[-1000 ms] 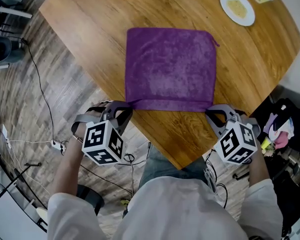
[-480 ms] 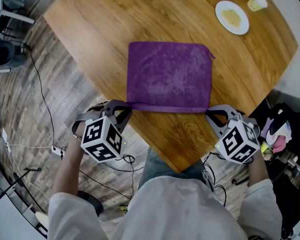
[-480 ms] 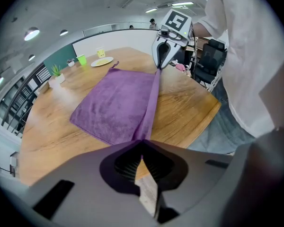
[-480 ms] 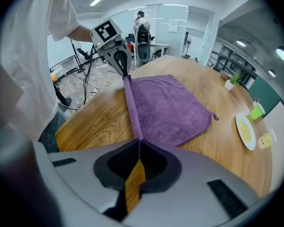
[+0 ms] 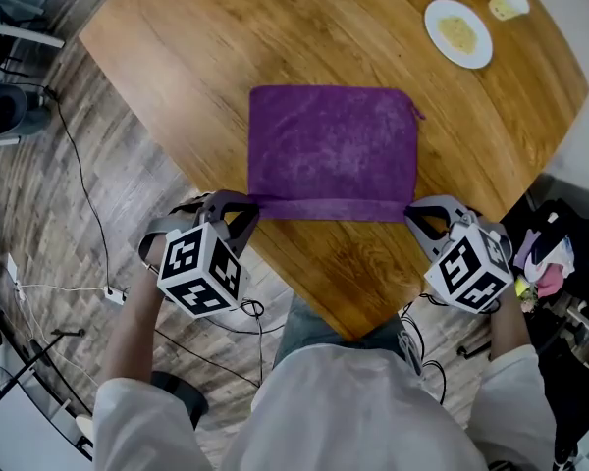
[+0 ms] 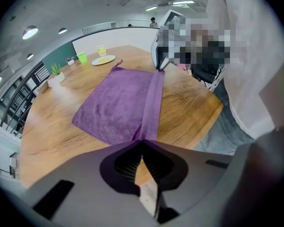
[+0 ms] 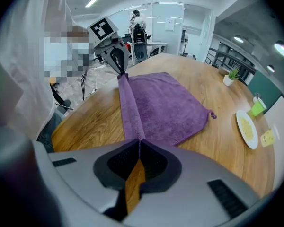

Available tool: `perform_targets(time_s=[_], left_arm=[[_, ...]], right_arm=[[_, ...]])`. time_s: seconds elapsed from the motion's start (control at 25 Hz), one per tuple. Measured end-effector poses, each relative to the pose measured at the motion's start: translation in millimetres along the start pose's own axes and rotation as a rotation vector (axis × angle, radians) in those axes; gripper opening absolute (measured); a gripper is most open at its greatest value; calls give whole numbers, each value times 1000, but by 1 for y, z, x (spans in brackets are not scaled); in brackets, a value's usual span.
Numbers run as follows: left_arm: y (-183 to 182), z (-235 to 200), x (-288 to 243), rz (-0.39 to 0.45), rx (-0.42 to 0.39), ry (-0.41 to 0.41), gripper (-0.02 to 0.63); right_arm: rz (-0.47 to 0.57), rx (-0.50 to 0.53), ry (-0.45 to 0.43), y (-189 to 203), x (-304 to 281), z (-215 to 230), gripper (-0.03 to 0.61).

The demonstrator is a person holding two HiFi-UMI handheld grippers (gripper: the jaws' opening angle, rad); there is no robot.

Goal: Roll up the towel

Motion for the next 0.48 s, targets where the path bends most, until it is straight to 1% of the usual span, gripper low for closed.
perform_targets(time_s=[0.32, 0.48], left_arm=[[21, 37, -3, -68, 13, 114, 17], [18, 31, -3, -70, 28, 134, 17]], right_arm=[[7, 7, -99, 0, 3, -31, 11], [11, 0, -107, 0, 4, -26, 11]])
Point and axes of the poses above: the fingertips, and each gripper's own axes: x backward along the fingers, z to its right, y out of its underside, the point moved 6 cm from there along x, backward along the fingers, and after that the axes turned 15 degrees about x, right-handed, at the moved point
